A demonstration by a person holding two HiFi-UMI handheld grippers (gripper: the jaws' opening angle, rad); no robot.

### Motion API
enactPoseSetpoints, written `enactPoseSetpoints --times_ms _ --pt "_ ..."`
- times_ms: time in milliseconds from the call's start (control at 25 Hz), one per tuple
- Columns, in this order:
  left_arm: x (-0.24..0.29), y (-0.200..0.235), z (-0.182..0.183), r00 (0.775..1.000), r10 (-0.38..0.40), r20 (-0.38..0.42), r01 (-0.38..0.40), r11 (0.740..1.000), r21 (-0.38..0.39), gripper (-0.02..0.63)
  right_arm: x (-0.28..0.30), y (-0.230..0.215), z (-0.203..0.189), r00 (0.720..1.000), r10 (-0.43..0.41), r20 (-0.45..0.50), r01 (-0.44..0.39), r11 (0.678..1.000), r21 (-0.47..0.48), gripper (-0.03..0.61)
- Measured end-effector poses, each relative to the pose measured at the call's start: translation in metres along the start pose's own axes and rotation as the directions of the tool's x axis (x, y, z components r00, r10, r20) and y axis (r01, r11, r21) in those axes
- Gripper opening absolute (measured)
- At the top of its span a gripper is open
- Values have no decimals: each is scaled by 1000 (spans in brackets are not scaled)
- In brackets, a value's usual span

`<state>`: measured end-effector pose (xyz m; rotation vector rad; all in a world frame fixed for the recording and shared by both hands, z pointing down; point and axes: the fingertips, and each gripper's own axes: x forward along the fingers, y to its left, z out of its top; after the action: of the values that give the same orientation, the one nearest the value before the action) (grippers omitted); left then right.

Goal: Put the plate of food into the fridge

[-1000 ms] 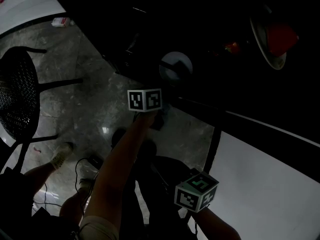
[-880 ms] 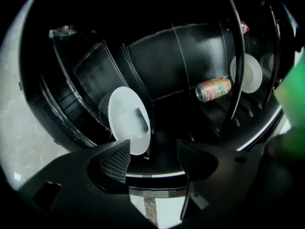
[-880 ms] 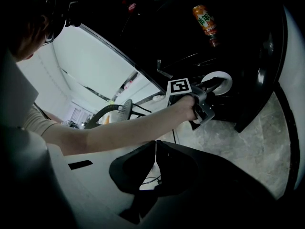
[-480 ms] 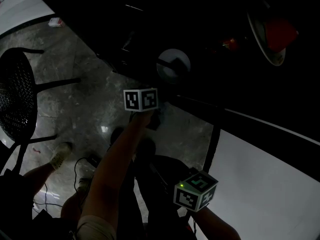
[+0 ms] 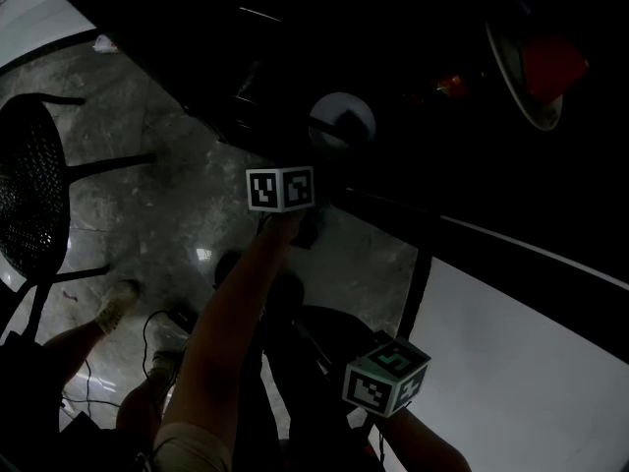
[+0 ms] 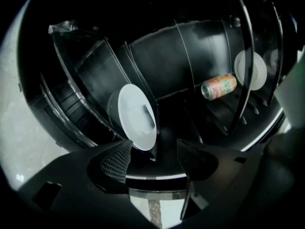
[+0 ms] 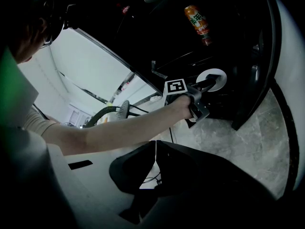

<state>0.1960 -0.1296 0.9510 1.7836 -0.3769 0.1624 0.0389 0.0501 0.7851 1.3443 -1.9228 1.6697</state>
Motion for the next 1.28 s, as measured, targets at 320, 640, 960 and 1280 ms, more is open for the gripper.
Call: enactPoseSetpoints --times_ms 320,640,960,1280 --pt "3 -1 12 999 -4 42 3 1000 31 290 -3 -6 0 1000 -6 -8 6 1000 1 21" --pt "-47 -12 9 1000 11 10 -12 995 94 290 -6 15 6 999 26 -26 -27 999 -25 21" --pt "-127 -30 28 996 87 22 -90 980 179 290 -19 44 24 998 51 -46 -54 995 -80 21" --pt "-190 -59 35 991 134 24 -136 970 203 266 -32 84 44 994 80 -72 -88 988 -123 21"
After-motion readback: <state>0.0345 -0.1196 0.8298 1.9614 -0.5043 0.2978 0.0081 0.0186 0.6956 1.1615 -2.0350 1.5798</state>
